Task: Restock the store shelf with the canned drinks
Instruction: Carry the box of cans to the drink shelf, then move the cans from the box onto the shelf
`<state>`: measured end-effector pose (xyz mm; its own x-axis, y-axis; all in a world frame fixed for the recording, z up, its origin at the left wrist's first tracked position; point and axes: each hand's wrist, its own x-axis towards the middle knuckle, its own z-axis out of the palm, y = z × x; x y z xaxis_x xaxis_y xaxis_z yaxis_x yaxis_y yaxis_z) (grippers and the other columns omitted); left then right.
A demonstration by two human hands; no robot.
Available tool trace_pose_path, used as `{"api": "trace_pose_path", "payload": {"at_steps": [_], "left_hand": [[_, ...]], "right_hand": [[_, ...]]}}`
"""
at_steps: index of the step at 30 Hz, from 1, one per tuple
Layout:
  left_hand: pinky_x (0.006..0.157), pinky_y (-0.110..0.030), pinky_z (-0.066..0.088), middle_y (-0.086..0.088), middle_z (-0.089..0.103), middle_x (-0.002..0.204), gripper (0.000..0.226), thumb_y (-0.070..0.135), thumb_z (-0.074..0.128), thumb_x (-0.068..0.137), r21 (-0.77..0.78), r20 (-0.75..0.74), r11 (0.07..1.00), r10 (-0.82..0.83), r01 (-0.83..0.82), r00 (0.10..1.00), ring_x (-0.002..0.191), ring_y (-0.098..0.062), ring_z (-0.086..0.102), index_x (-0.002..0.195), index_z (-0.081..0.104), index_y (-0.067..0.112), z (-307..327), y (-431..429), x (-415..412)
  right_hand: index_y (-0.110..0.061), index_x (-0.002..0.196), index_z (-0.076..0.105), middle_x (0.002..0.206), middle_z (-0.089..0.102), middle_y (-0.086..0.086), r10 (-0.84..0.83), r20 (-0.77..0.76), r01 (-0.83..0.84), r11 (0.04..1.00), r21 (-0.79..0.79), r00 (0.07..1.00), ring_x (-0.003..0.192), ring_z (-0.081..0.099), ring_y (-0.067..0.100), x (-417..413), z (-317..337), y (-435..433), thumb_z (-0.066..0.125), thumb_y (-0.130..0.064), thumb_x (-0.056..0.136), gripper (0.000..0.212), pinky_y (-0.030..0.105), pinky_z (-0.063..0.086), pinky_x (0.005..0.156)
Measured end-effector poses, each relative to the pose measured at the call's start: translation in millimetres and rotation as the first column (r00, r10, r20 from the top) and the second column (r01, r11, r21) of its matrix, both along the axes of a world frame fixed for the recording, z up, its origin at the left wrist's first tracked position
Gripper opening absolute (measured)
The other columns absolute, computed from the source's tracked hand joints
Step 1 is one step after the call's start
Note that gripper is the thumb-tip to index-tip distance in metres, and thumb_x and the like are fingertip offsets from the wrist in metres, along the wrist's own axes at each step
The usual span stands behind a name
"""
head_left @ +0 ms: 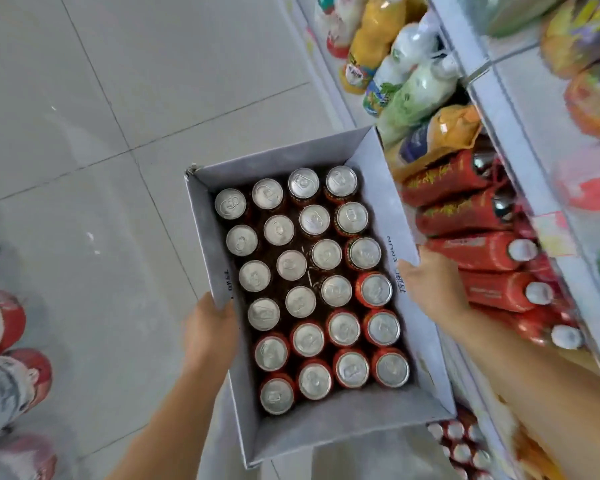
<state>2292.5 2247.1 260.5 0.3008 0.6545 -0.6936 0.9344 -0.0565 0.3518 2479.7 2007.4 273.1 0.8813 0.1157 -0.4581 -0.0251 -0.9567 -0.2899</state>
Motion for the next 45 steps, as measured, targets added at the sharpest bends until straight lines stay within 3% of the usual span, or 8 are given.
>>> {"api": "trace_pose_path", "payload": {"at_steps": [5, 12, 17, 28, 32, 36, 39, 45], "left_hand": [[0.055, -0.031, 0.040, -0.006, 0.060, 0.074, 0.014, 0.019, 0.047, 0.090, 0.007, -0.051, 1.000, -0.010, 0.010, 0.999, 0.071, -0.030, 0.057, 0.084, 0.057, 0.011, -120, 2, 36], [0.059, -0.033, 0.045, -0.008, 0.062, 0.077, 0.013, 0.015, 0.046, 0.089, -0.042, -0.069, 0.999, -0.016, 0.013, 0.998, 0.072, -0.029, 0.059, 0.086, 0.057, 0.010, -233, -22, 62], [0.068, -0.037, 0.051, -0.008, 0.064, 0.080, 0.014, 0.018, 0.047, 0.089, -0.043, -0.069, 0.998, -0.039, 0.037, 0.997, 0.078, -0.030, 0.060, 0.087, 0.058, 0.011, -272, -36, 80], [0.059, -0.030, 0.037, 0.001, 0.061, 0.079, 0.007, 0.018, 0.052, 0.095, -0.056, -0.011, 0.998, 0.036, -0.036, 0.999, 0.070, -0.016, 0.055, 0.099, 0.055, 0.013, -294, -62, 100], [0.081, -0.036, 0.049, 0.000, 0.068, 0.110, 0.053, 0.026, 0.061, 0.092, -0.023, -0.029, 0.998, -0.065, 0.064, 0.997, 0.102, -0.025, 0.062, 0.140, 0.038, 0.021, -288, -53, 102], [0.106, -0.025, 0.032, -0.006, 0.054, 0.134, 0.061, 0.019, 0.070, 0.085, 0.492, 0.248, 0.820, -0.452, 0.291, 0.857, 0.124, -0.025, 0.046, 0.140, 0.043, 0.014, -267, -57, 118], [0.110, -0.031, 0.036, -0.006, 0.052, 0.139, 0.059, 0.021, 0.070, 0.084, 0.526, 0.301, 0.724, -0.650, 0.447, 0.698, 0.128, -0.024, 0.045, 0.138, 0.050, 0.011, -281, -67, 137], [0.108, -0.034, 0.035, 0.000, 0.040, 0.143, 0.068, 0.033, 0.067, 0.087, 0.305, 0.133, 0.679, -0.724, 0.667, 0.677, 0.131, -0.023, 0.039, 0.145, 0.036, 0.019, -333, -69, 161]], "right_hand": [[0.000, 0.077, 0.053, 0.076, 0.061, 0.027, -0.017, 0.013, 0.018, 1.000, -0.025, 1.000, 0.075, 0.059, 0.043, 36, -124, 4, 0.062, -0.013, 0.086, 0.019, 0.041, 0.041, 0.063], [-0.004, 0.082, 0.059, 0.077, 0.063, 0.019, -0.053, -0.045, 0.050, 0.998, -0.046, 0.998, 0.073, 0.055, 0.034, 66, -239, -18, 0.060, -0.014, 0.087, 0.011, 0.037, 0.044, 0.065], [-0.002, 0.085, 0.058, 0.076, 0.060, 0.016, -0.027, -0.059, 0.024, 0.998, -0.051, 0.998, 0.068, 0.048, 0.028, 91, -280, -31, 0.062, -0.014, 0.089, 0.013, 0.031, 0.031, 0.060], [0.004, 0.100, 0.057, 0.088, 0.062, 0.019, -0.097, -0.088, 0.097, 0.995, -0.005, 0.991, 0.083, 0.058, 0.033, 110, -324, -42, 0.060, -0.010, 0.091, 0.016, 0.032, 0.035, 0.068], [-0.004, 0.123, 0.051, 0.118, 0.059, 0.021, -0.045, -0.009, 0.044, 0.999, -0.006, 0.999, 0.109, 0.055, 0.039, 92, -314, -41, 0.061, -0.008, 0.087, 0.038, 0.041, 0.044, 0.089], [-0.005, 0.131, 0.050, 0.131, 0.047, 0.018, 0.244, 0.299, -0.272, 0.961, 0.054, 0.922, 0.123, 0.044, 0.035, 60, -290, -31, 0.069, -0.006, 0.081, 0.054, 0.041, 0.034, 0.107], [-0.016, 0.137, 0.047, 0.135, 0.045, 0.005, 0.291, 0.078, -0.301, 0.935, 0.188, 0.954, 0.127, 0.041, 0.021, 46, -296, -11, 0.068, -0.015, 0.085, 0.056, 0.026, 0.036, 0.100], [-0.017, 0.137, 0.041, 0.136, 0.042, 0.002, 0.174, -0.117, -0.151, 0.971, 0.185, 0.978, 0.127, 0.042, 0.019, 42, -342, 12, 0.071, -0.031, 0.084, 0.063, 0.020, 0.034, 0.090]]}}
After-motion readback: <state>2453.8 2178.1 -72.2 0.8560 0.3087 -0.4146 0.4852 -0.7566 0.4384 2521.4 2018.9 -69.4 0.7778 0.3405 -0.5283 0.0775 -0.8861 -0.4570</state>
